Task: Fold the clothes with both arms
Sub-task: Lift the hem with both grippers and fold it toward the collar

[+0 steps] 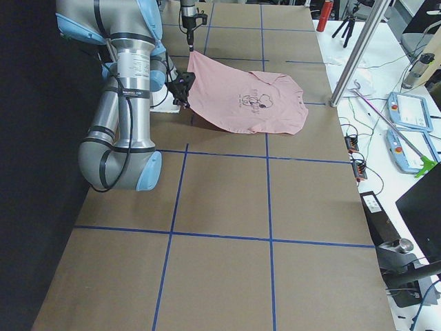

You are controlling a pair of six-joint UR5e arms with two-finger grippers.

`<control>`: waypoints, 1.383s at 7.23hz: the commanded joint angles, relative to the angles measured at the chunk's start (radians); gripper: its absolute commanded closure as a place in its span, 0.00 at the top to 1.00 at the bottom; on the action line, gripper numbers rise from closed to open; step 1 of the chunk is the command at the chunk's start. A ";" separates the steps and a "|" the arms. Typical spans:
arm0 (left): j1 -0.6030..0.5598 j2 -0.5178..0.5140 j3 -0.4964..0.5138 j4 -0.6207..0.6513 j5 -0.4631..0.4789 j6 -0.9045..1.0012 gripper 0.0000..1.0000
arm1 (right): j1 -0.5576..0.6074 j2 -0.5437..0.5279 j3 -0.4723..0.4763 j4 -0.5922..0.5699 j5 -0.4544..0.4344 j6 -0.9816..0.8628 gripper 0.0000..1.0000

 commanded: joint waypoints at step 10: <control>-0.516 -0.323 0.197 0.260 -0.169 0.411 0.00 | 0.549 0.541 -0.320 -0.236 0.305 -0.396 0.00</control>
